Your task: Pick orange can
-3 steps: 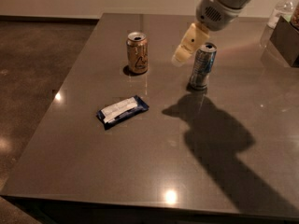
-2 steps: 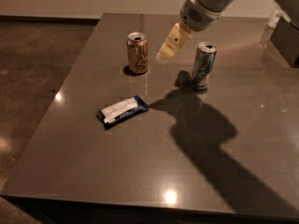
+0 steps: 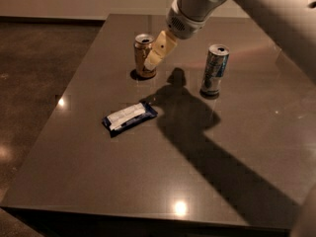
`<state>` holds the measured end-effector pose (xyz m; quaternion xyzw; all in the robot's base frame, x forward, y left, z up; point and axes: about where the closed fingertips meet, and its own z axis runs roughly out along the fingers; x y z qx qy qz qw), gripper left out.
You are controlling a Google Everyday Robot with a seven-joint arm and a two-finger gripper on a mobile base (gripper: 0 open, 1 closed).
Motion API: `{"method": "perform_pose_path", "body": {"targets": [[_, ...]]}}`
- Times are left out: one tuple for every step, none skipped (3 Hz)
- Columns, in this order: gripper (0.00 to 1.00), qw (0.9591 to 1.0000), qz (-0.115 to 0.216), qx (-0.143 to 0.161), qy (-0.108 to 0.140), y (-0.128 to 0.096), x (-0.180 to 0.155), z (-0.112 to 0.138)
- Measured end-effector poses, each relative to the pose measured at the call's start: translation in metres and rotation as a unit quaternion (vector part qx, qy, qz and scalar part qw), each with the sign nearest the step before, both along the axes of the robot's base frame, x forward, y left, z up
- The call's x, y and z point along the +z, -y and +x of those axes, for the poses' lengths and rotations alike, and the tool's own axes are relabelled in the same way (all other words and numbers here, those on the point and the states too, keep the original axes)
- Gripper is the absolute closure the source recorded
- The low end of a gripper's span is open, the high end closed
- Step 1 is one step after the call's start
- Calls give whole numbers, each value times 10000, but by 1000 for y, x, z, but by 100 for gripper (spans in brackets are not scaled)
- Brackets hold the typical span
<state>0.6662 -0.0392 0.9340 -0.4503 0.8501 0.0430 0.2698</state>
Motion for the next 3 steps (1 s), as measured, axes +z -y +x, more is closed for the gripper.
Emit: {"method": "perform_pose_path", "body": {"targets": [[0,10000,68,13,-13,-21,-10,12],[0,9998,171,80,-13,-43,-16,18],[0,9995,277,158,-53,-62,-21,24]]}}
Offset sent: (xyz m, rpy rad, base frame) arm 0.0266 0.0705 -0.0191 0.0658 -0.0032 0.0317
